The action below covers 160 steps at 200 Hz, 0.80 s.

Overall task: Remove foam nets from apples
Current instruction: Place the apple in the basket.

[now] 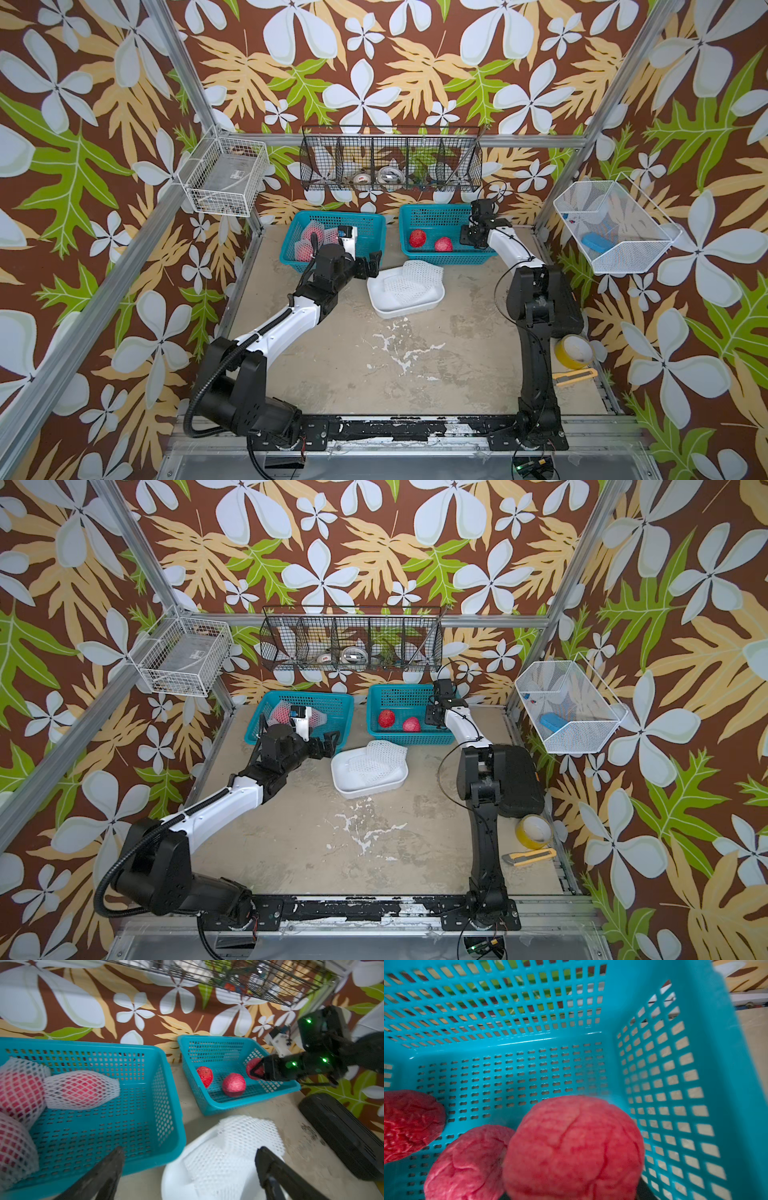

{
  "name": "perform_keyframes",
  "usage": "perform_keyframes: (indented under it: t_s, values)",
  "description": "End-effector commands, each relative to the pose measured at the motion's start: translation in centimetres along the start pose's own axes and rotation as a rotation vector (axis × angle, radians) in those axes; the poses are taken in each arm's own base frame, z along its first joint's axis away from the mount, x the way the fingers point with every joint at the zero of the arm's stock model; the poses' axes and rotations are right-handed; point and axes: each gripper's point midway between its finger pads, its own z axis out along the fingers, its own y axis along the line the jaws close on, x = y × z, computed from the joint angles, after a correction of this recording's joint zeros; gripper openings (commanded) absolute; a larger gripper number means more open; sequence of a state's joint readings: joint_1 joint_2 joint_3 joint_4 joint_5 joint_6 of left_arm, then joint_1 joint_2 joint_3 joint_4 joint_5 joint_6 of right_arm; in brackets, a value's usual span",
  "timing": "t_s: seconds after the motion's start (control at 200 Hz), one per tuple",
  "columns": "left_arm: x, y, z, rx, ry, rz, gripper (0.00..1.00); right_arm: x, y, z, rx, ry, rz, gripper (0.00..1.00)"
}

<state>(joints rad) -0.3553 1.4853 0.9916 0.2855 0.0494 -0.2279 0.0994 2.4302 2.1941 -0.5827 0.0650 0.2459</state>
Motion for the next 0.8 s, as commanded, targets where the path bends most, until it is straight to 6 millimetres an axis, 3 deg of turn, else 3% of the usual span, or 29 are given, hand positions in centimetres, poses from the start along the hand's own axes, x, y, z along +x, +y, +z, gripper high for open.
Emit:
perform_keyframes:
  t_s: [0.0,0.255,0.37,0.606,0.796]
  values:
    - [-0.8,3.2,1.3,-0.082,0.020,-0.010,1.00,0.3,-0.1,0.4,0.001,0.012,-0.018,0.43]
    - [0.7,9.9,6.3,-0.270,0.226,0.106,1.00,1.8,-0.3,2.3,-0.009,0.054,-0.014,0.48]
    - [0.9,11.0,8.0,-0.273,0.262,0.152,1.00,1.6,0.2,1.9,-0.038,0.052,-0.004,0.61]
    - [-0.8,11.2,8.0,-0.278,0.229,0.177,1.00,-1.4,0.6,-1.7,-0.063,-0.027,-0.004,0.79]
    - [-0.9,11.9,9.0,-0.289,0.305,0.156,1.00,-4.2,1.3,-6.9,-0.124,-0.099,0.023,0.85]
